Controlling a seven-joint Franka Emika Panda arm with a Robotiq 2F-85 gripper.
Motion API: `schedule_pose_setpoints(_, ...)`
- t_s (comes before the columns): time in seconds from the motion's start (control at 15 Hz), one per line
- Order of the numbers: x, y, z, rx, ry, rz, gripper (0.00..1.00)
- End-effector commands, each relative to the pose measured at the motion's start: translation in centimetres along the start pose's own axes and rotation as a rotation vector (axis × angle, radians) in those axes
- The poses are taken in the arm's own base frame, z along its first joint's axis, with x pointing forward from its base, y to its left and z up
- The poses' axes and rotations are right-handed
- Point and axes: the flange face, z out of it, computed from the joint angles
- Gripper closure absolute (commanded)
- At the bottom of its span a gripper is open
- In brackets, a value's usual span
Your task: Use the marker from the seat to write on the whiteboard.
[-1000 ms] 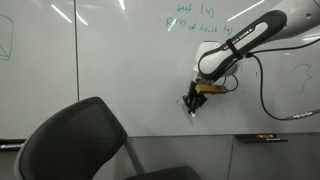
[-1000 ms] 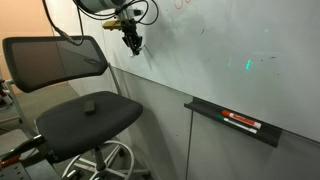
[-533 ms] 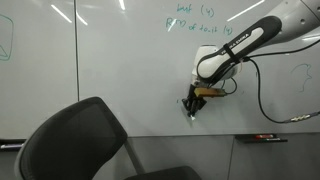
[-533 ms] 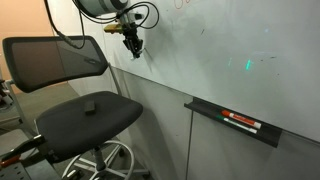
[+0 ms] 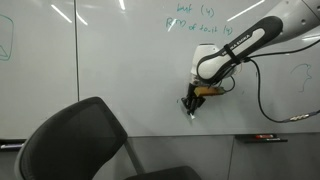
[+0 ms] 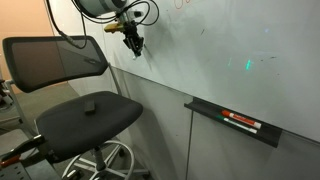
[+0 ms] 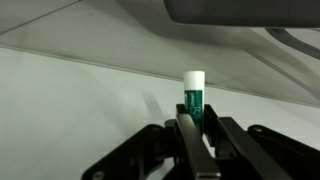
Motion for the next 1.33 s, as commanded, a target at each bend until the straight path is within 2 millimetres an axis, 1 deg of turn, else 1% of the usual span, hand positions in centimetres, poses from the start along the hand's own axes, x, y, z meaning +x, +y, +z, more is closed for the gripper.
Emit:
schedule_pose_setpoints(0.0, 1.8, 0.2, -1.7, -0.033, 0.1, -0.05, 0.94)
schedule_pose_setpoints(0.2, 1.9, 0.3, -2.0, -0.044, 0.117, -0.067, 0.94)
schedule_pose_setpoints(0.33, 1.3, 0.3, -1.8, -0.034, 0.098, -0.061, 0.94)
schedule_pose_setpoints(0.47, 0.2, -0.3, -1.7, -0.009, 0.061, -0.056, 0.94)
schedule_pose_setpoints(0.67, -3.3, -2.5, -2.2, 0.082, -0.034, -0.069, 0.94)
schedule_pose_setpoints(0.87, -5.9, -4.9, -3.1, 0.167, -0.122, -0.072, 0.94)
schedule_pose_setpoints(1.0, -6.9, -6.0, -3.6, 0.218, -0.19, -0.068, 0.94)
schedule_pose_setpoints(1.13, -7.1, -6.7, -4.0, 0.258, -0.248, -0.051, 0.94)
schedule_pose_setpoints(1.27, -7.0, -7.0, -4.1, 0.278, -0.283, -0.044, 0.94)
